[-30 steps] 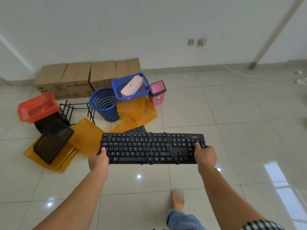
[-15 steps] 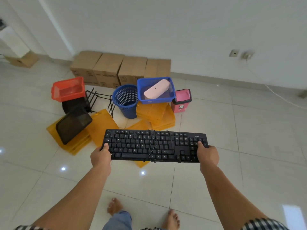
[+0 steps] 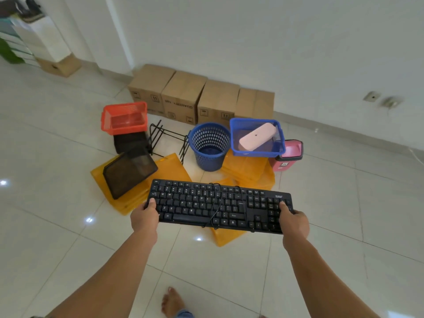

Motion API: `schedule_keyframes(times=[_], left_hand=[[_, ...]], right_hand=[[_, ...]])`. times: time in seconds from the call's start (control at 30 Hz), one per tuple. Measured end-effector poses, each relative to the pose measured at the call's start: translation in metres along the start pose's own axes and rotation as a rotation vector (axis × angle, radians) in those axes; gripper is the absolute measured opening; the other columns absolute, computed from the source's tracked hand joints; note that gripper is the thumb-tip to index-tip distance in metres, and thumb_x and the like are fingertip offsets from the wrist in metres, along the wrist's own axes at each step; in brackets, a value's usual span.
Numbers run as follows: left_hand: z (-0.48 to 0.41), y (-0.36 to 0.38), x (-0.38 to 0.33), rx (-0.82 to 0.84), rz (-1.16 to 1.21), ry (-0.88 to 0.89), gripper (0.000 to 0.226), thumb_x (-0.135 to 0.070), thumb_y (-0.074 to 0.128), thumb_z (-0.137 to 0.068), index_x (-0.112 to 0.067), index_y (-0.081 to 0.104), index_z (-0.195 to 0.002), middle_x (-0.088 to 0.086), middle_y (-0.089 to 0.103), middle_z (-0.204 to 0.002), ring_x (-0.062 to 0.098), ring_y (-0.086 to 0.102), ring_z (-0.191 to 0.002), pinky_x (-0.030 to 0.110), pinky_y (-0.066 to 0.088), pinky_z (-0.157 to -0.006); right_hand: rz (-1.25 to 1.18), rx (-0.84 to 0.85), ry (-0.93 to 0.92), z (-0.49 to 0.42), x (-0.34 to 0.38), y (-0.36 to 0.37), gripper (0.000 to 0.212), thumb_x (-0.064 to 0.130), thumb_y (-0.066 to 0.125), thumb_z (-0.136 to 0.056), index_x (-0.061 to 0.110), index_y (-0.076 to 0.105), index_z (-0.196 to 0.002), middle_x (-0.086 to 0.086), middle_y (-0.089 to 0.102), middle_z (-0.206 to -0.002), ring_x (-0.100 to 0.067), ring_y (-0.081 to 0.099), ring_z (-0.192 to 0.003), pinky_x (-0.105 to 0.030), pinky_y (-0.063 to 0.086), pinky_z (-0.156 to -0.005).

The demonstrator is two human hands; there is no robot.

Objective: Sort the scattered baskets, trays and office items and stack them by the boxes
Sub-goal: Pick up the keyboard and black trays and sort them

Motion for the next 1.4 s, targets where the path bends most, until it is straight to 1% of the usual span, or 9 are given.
schedule_keyframes(times=[0.2,0.4,0.57,0.67,0.83,0.93,1.07,1.27,1.4], left_hand=[[-0.083,-0.041,-0.045,-0.007,-0.084,0.027,0.019,-0.031,0.055,-0.103,-0.016,0.066,-0.105,0.008,0.067,-0.101,0.033,0.064,-0.101,0.050,0.055,-0.094],[-0.150,-0.035,-0.084,0.035,-0.205,0.090,0.032,-0.033,0.049,-0.105,-0.011,0.067,-0.121,0.004,0.064,-0.102,0.024,0.057,-0.095,0.037,0.045,-0.081],[-0.199,0.001,-0.103,0.117,-0.426,0.046,0.032,-0.036,0.052,-0.103,-0.010,0.066,-0.115,0.003,0.062,-0.092,0.025,0.056,-0.090,0.039,0.044,-0.080],[-0.236,0.032,-0.119,0.139,-0.588,0.041,0.039,-0.040,0.055,-0.101,-0.005,0.067,-0.113,0.003,0.060,-0.087,0.026,0.056,-0.090,0.039,0.045,-0.081],[-0.294,0.093,-0.153,0.207,-0.826,0.108,0.047,-0.049,0.060,-0.096,-0.008,0.066,-0.119,0.008,0.065,-0.107,0.024,0.057,-0.088,0.038,0.047,-0.082],[-0.324,0.124,-0.168,0.256,-0.952,0.126,0.057,-0.055,0.062,-0.091,-0.011,0.063,-0.127,0.011,0.060,-0.126,0.031,0.059,-0.105,0.043,0.049,-0.095],[-0.358,0.156,-0.176,0.298,-1.085,0.116,0.057,-0.054,0.064,-0.091,-0.010,0.062,-0.126,0.013,0.062,-0.128,0.035,0.058,-0.115,0.043,0.047,-0.097],[-0.411,0.204,-0.170,0.424,-1.220,0.044,0.055,-0.048,0.062,-0.095,-0.007,0.057,-0.131,0.013,0.060,-0.131,0.034,0.056,-0.118,0.040,0.048,-0.097],[-0.455,0.244,-0.157,0.518,-1.282,0.064,0.055,-0.046,0.060,-0.097,-0.008,0.053,-0.136,0.012,0.058,-0.134,0.032,0.055,-0.120,0.041,0.049,-0.101]], right_hand=[[-0.039,0.012,0.026,0.040,0.017,0.086,0.039,0.042,0.065,-0.094,0.007,0.065,-0.111,-0.009,0.068,-0.094,-0.027,0.062,-0.083,-0.034,0.046,-0.071],[-0.066,0.029,0.120,0.044,0.022,0.144,0.043,0.043,0.066,-0.094,0.005,0.065,-0.113,-0.013,0.069,-0.099,-0.030,0.065,-0.088,-0.030,0.043,-0.059],[-0.096,0.008,0.201,0.021,0.025,0.181,0.044,0.044,0.067,-0.093,0.006,0.064,-0.113,-0.012,0.068,-0.097,-0.027,0.063,-0.082,-0.029,0.041,-0.056],[-0.116,-0.007,0.252,0.000,0.029,0.207,0.045,0.045,0.067,-0.092,0.006,0.062,-0.114,-0.012,0.068,-0.100,-0.029,0.064,-0.088,-0.031,0.043,-0.058],[-0.110,-0.025,0.337,-0.035,0.044,0.253,0.051,0.046,0.070,-0.090,0.005,0.059,-0.118,-0.015,0.067,-0.108,-0.032,0.064,-0.096,-0.041,0.052,-0.078],[-0.085,-0.033,0.378,-0.055,0.052,0.277,0.059,0.052,0.071,-0.087,0.007,0.055,-0.122,-0.014,0.066,-0.110,-0.033,0.063,-0.102,-0.048,0.055,-0.090],[-0.070,-0.006,0.425,-0.078,0.056,0.306,0.067,0.056,0.071,-0.084,0.010,0.051,-0.129,-0.012,0.064,-0.114,-0.034,0.063,-0.104,-0.050,0.055,-0.092],[0.022,0.013,0.500,-0.107,0.039,0.347,0.081,0.057,0.074,-0.083,0.005,0.042,-0.136,-0.016,0.060,-0.120,-0.037,0.059,-0.108,-0.048,0.053,-0.089],[0.095,0.019,0.543,-0.132,0.023,0.384,0.086,0.053,0.076,-0.085,0.004,0.033,-0.142,-0.012,0.052,-0.102,-0.033,0.051,-0.088,-0.046,0.043,-0.071]])
Point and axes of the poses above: each hand's wrist, its own z-axis away from the middle knuckle, its own y-axis out of the palm, x = y × z, the point moved 8 cm from there along -z, towards the middle knuckle
